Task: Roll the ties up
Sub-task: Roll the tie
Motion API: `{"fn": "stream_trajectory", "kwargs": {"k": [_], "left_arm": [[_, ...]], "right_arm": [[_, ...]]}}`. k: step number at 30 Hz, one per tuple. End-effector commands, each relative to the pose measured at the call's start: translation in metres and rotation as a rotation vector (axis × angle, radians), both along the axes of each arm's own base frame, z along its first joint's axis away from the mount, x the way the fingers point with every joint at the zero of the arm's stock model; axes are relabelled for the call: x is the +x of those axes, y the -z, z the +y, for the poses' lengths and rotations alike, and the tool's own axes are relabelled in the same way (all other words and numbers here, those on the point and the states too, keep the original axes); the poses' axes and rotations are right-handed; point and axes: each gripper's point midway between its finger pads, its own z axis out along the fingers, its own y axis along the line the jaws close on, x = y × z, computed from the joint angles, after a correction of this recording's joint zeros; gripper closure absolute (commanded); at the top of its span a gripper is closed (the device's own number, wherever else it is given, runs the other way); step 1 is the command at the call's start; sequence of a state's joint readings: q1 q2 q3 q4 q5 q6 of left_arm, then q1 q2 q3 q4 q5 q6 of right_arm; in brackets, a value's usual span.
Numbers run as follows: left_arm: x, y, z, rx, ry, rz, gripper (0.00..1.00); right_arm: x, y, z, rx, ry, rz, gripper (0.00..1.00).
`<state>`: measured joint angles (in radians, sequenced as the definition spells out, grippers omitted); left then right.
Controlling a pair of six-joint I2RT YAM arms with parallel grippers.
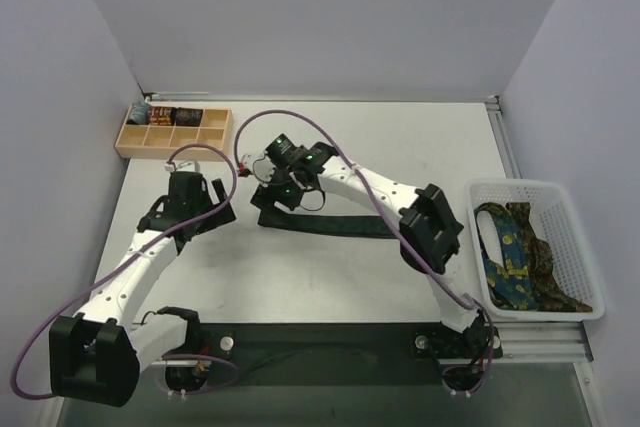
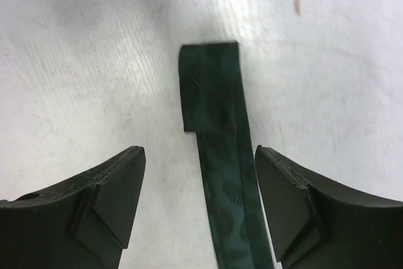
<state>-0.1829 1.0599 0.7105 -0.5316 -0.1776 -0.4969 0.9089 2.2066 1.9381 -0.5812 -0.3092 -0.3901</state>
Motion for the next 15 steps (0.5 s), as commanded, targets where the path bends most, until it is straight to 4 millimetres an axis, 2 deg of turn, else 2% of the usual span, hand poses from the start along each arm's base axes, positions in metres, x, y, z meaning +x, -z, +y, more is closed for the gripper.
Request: {"fn": "stream_trajectory", "kwargs": {"k": [1,3,4,5,6,7,8,9,10,12,15], "left_arm": [[0.023,-0.020,-0.039,-0.177,0.099,-0.100,0.03],[0.030,-0.020,-0.058,-0.254,0.156,-0.093,0.03],[0.032,-0.019,-0.063,-0.273,0.168,-0.086,0.03],[0.037,-0.013,-0.068,-0.288,0.182,-0.071,0.03],[0.041,-0.014,-0.073,-0.305,0.197,-0.071,0.03],[0.043,-0.014,-0.082,-0.332,0.227,-0.070,0.03],[0.045,-0.007,-0.086,-0.344,0.238,-0.050,0.03],[0.045,-0.006,-0.093,-0.368,0.262,-0.044,0.03],[0.049,-0.006,-0.097,-0.381,0.270,-0.053,0.03],[0.051,0.002,-0.106,-0.404,0.293,-0.026,0.03],[0.058,0.009,-0.111,-0.414,0.300,-0.024,0.03]], "right_arm": [[0.001,-0.047,-0.040,0.101,0.237,0.065,0.30],[0.012,-0.042,-0.070,0.103,0.382,0.077,0.35],[0.019,-0.058,-0.080,0.153,0.443,0.049,0.37],[0.017,-0.033,-0.111,0.104,0.561,0.083,0.38],[0.018,-0.030,-0.124,0.106,0.634,0.088,0.39],[0.020,-0.037,-0.137,0.137,0.687,0.063,0.40],[0.012,-0.018,-0.156,0.098,0.753,0.085,0.40],[0.014,-0.012,-0.173,0.095,0.809,0.094,0.41],[0.015,-0.017,-0.179,0.126,0.835,0.086,0.41],[0.009,-0.005,-0.194,0.150,0.891,0.116,0.42],[0.001,0.006,-0.200,0.195,0.936,0.175,0.45]]}}
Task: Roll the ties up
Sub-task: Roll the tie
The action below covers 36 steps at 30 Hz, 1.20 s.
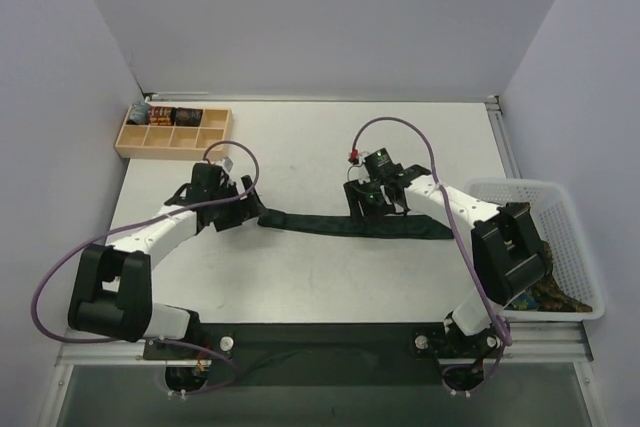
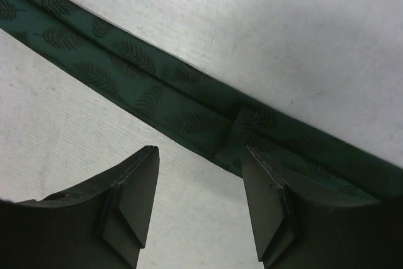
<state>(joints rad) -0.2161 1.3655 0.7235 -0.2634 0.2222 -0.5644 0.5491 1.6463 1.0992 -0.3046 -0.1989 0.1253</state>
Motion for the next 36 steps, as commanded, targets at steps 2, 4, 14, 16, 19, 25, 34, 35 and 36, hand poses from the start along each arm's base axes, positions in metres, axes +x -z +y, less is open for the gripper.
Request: {"fn": "stream_trajectory", "kwargs": {"k": [2,4,14,16,19,25,34,35,36], "left_arm": [[0.036,-0.024,-0.024,-0.090,0.047,-0.111,0.03],[0.038,-0.018,-0.025,-0.080,0.056,-0.099,0.03],[0.030,0.009,-0.033,-0.025,0.092,-0.027,0.12],[0.029,0.012,-0.033,-0.009,0.093,-0.024,0.13],[0.029,0.021,-0.031,0.020,0.087,-0.009,0.18],[0.024,0.032,-0.031,0.061,0.090,0.020,0.21],[0.014,0.043,-0.032,0.109,0.052,0.052,0.28],[0.013,0.043,-0.032,0.112,0.047,0.051,0.28],[0.013,0.044,-0.030,0.123,0.035,0.051,0.28]], "right_arm": [[0.009,-0.014,0.007,0.148,0.139,-0.050,0.49],[0.009,-0.005,0.002,0.152,0.202,-0.028,0.55],[0.010,0.017,-0.015,0.184,0.345,0.000,0.69],[0.011,0.015,-0.010,0.207,0.319,0.001,0.69],[0.013,0.008,0.003,0.257,0.288,0.000,0.71],[0.022,-0.019,0.050,0.430,0.233,-0.034,0.75],[0.027,-0.037,0.145,0.697,0.169,0.064,0.80],[0.023,-0.035,0.155,0.706,0.157,0.079,0.80],[0.024,-0.029,0.162,0.717,0.154,0.092,0.80]]}}
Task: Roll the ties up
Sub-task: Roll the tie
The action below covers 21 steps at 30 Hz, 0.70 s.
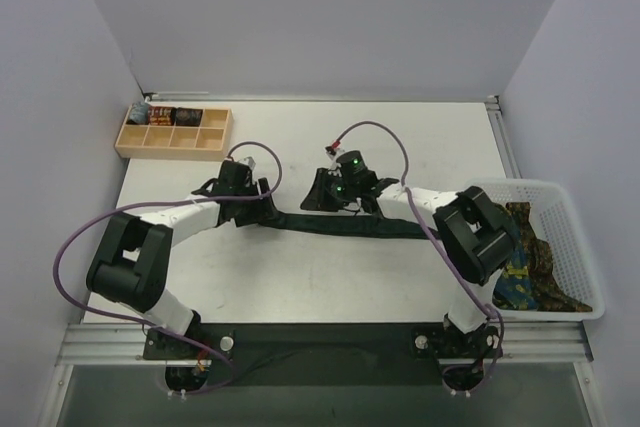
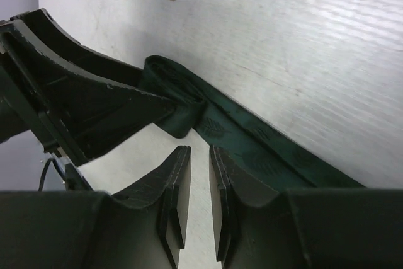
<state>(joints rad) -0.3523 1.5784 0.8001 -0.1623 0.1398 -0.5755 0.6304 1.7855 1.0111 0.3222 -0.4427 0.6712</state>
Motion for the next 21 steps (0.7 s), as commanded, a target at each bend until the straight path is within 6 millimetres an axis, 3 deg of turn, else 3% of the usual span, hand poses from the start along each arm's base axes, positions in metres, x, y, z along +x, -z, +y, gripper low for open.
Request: {"fn": "stream_trajectory", "kwargs": {"k": [1,9,21], "left_arm": [[-0.006,0.011,0.009,0.057,-0.050,0.027,0.28],[-0.007,0.009,0.014,0.085,-0.084,0.011,0.31],[-0.006,0.005,0.012,0.097,-0.089,-0.010,0.32]], "right_arm": [[0.003,-0.016,0.039,0.140,-0.030,0.017,0.80],[-0.010,0.005,0.065,0.201,-0.073,0.094,0.86],[-0.007,0.019,0.074,0.187,-0.086,0.118,0.87]]}}
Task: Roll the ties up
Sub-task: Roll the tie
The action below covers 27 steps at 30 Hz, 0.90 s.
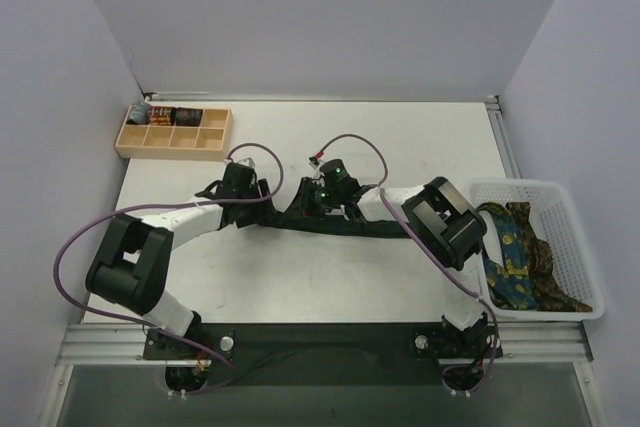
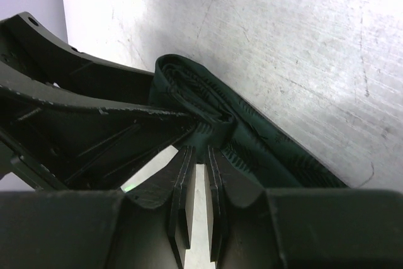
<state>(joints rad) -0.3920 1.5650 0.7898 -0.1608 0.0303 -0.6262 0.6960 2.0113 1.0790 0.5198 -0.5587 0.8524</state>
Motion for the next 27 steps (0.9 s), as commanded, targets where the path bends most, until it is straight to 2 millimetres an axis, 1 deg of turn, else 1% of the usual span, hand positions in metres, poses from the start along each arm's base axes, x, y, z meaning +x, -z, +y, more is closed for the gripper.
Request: {"fn": "stream_trajectory", "kwargs": {"k": [1,5,6,12,14,15,19,20,21,22,23,25,26,27], "left_arm": [[-0.007,0.004,0.008,0.042,-0.024,0.010,0.32],[-0.006,0.003,0.009,0.045,-0.036,0.008,0.32],[-0.006,0.003,0.009,0.044,-0.036,0.006,0.32],[-0.005,0.001,0.008,0.034,-0.043,0.004,0.32],[-0.006,-0.001,0.006,0.021,-0.037,0.003,0.30],[-0.006,-0.001,0.005,0.016,-0.035,0.000,0.27],[-0.005,-0.008,0.005,-0.009,-0.042,-0.027,0.20],[-0.007,-0.006,0.007,-0.009,-0.045,-0.027,0.20],[-0.003,-0.007,0.008,-0.019,-0.054,-0.048,0.20],[-0.004,-0.010,0.004,-0.048,-0.039,-0.054,0.20],[-0.008,-0.006,0.004,-0.057,-0.040,-0.047,0.20],[-0.004,-0.007,0.002,-0.093,-0.037,-0.066,0.20],[0.003,-0.013,-0.001,-0.124,-0.037,-0.104,0.21],[-0.001,-0.008,0.000,-0.135,-0.035,-0.102,0.21]], "right_arm": [[0.006,-0.014,0.015,0.046,-0.026,-0.034,0.87],[0.005,-0.002,0.014,0.018,-0.030,-0.013,0.87],[0.003,0.006,0.014,0.005,-0.034,0.000,0.87],[-0.006,0.031,0.007,-0.048,-0.048,0.047,0.91],[-0.009,0.037,0.004,-0.062,-0.047,0.060,0.92],[-0.010,0.042,0.002,-0.072,-0.046,0.066,0.92],[-0.010,0.048,-0.004,-0.089,-0.040,0.075,0.92],[-0.010,0.048,-0.004,-0.090,-0.040,0.076,0.92],[-0.010,0.048,-0.005,-0.092,-0.040,0.075,0.92],[-0.009,0.048,-0.006,-0.094,-0.040,0.073,0.92],[-0.009,0.048,-0.006,-0.096,-0.041,0.072,0.92],[-0.009,0.049,-0.006,-0.098,-0.042,0.072,0.92],[-0.009,0.051,-0.007,-0.101,-0.043,0.076,0.92],[-0.010,0.051,-0.007,-0.100,-0.043,0.079,0.92]]}}
